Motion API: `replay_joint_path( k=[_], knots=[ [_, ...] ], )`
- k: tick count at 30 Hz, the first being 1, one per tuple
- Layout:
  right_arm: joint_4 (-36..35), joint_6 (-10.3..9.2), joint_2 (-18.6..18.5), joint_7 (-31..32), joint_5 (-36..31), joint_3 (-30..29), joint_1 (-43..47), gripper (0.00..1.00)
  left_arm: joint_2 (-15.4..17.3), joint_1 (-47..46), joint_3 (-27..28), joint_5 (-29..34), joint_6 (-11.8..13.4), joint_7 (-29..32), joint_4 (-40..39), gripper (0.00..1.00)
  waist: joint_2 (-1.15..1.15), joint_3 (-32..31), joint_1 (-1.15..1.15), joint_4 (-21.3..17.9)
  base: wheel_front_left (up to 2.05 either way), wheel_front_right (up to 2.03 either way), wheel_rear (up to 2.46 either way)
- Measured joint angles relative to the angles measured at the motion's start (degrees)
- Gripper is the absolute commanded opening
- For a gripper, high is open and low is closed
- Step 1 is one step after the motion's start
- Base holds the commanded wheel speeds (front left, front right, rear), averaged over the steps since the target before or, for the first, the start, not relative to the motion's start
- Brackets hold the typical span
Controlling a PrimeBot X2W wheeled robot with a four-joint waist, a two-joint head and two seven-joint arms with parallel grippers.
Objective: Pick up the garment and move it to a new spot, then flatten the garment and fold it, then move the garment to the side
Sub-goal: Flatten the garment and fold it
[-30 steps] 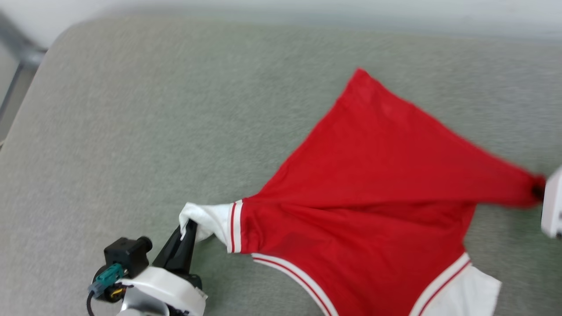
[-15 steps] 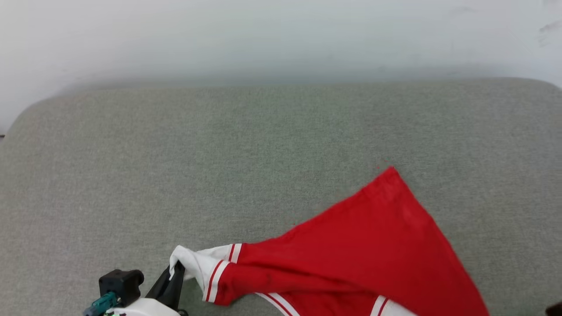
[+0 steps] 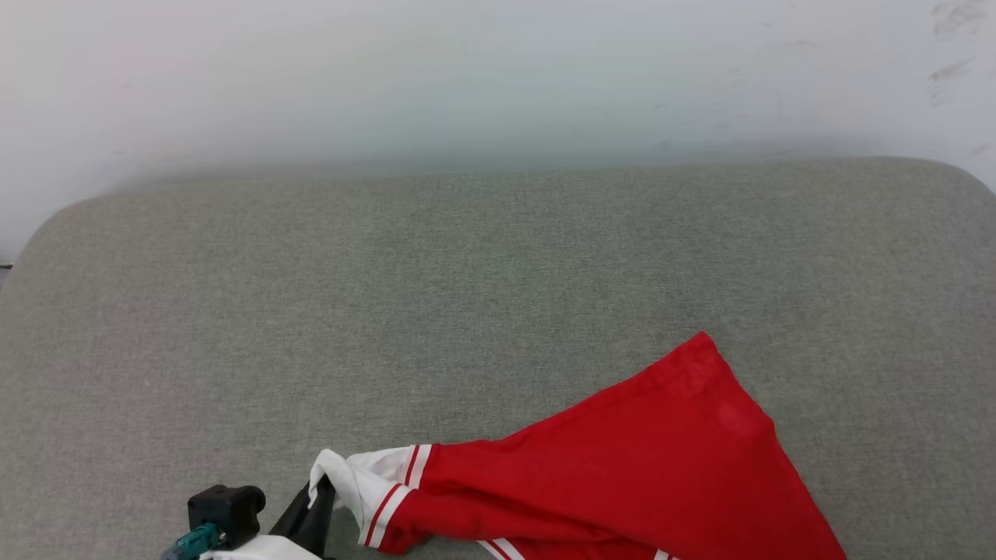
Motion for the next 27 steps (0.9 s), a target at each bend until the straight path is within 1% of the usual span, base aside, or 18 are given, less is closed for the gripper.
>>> replay_joint_path(
  k=[5,8,10,13,15,17,20,23,27],
  knots=[
    [-0.9,0.0,0.0,-14.1,-2.4,0.5,-4.8,1.0,-0.1,-0.4,-0.3,0.0,0.4,0.0,-0.9,0.0,0.0,0.3,0.0,0.8,0.0,0.0,0.0],
    [-0.5,0.0,-0.5,-21.2,-3.7,2.0,-8.1,1.0,-0.1,-1.2,-0.5,0.2,0.4,0.0,-1.5,0.0,0.0,1.0,0.0,1.4,0.0,0.0,0.0],
    [0.6,0.0,-1.2,-24.2,-4.5,3.2,-10.7,1.0,-0.4,-1.9,-0.6,0.2,0.6,-0.1,-2.0,0.0,0.0,1.6,0.01,1.9,0.0,0.0,0.0],
    [3.2,0.0,-2.4,-25.3,-5.4,5.0,-14.3,1.0,-1.0,-2.9,-1.0,0.4,0.7,-0.3,-2.6,0.0,0.0,2.7,0.01,2.7,0.0,0.0,0.0],
    [5.2,0.0,-4.0,-24.2,-5.3,6.4,-17.1,1.0,-1.2,-3.6,-1.3,0.5,0.7,-0.5,-2.8,0.0,0.0,3.6,0.01,3.2,0.0,0.0,0.0],
    [7.4,0.0,-6.1,-21.0,-4.8,8.2,-20.4,1.0,-1.5,-4.4,-1.4,0.5,0.7,-0.7,-3.0,0.0,0.0,4.5,0.01,3.7,0.0,0.0,0.0],
    [9.7,0.0,-9.9,-13.9,-3.2,11.7,-24.9,1.0,-1.7,-5.6,-1.8,0.5,0.4,-1.1,-3.1,0.0,0.0,6.0,0.01,4.5,0.0,0.0,0.0],
    [11.2,0.0,-14.2,-5.3,-0.5,16.5,-29.5,1.0,-1.9,-6.8,-2.0,0.6,0.3,-1.6,-3.2,0.0,0.0,7.5,0.02,5.4,0.0,0.0,0.0],
    [11.3,0.0,-18.5,5.4,3.7,21.9,-34.6,1.0,-2.2,-8.1,-2.2,0.6,-0.2,-2.2,-3.4,0.0,0.0,9.7,0.02,6.4,0.0,0.0,0.0]
  ],
)
